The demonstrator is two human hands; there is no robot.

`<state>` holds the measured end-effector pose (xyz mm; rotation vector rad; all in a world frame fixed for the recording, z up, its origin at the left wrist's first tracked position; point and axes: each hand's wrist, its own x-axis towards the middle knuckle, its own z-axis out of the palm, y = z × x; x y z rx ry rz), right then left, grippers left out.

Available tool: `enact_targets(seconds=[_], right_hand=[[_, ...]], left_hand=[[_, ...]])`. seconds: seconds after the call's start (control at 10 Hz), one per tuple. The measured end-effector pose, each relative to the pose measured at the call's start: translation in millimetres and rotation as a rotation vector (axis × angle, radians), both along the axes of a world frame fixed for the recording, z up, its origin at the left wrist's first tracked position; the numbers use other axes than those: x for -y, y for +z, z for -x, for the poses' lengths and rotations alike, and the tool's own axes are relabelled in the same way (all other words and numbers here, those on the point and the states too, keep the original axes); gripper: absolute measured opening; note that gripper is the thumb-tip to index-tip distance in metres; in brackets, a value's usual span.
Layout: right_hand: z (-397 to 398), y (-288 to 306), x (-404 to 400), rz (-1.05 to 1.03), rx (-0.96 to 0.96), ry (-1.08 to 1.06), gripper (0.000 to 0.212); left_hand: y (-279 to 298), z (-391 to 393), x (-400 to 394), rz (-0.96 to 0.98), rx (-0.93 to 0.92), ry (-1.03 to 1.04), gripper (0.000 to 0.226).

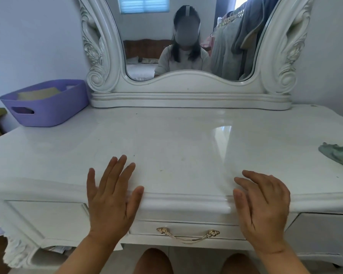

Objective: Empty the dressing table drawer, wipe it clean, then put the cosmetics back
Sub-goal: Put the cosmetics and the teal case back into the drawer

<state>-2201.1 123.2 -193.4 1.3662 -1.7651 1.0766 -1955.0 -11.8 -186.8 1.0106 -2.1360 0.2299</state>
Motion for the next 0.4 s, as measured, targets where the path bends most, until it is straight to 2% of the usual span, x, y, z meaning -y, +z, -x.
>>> enact_targets(seconds=[0.1, 0.2, 0.3, 0.4], right_hand=[[-5.0, 31.1, 1.9, -0.214, 0.180, -0.027, 0.060], [-2.4, 72.1, 15.4, -0.367, 0.202, -0.039, 0.070], [2.6, 118.9, 32.4, -0.441, 0.127, -0.034, 0.080], [3.8, 165.0, 47.5, -0.376, -0.006, -0.090, 0.083]], left_hand=[[26.7, 11.2, -6.1, -0.211, 0.028, -0.011, 0.069], [60.7, 32.3, -1.8, -0.303, 0.080, -0.025, 0.075], [98.5, 59.2, 4.0, -0.168, 0.067, -0.050, 0.079], [139.1, 85.9, 11.3, 0.085, 0.031, -0.016, 0.086]])
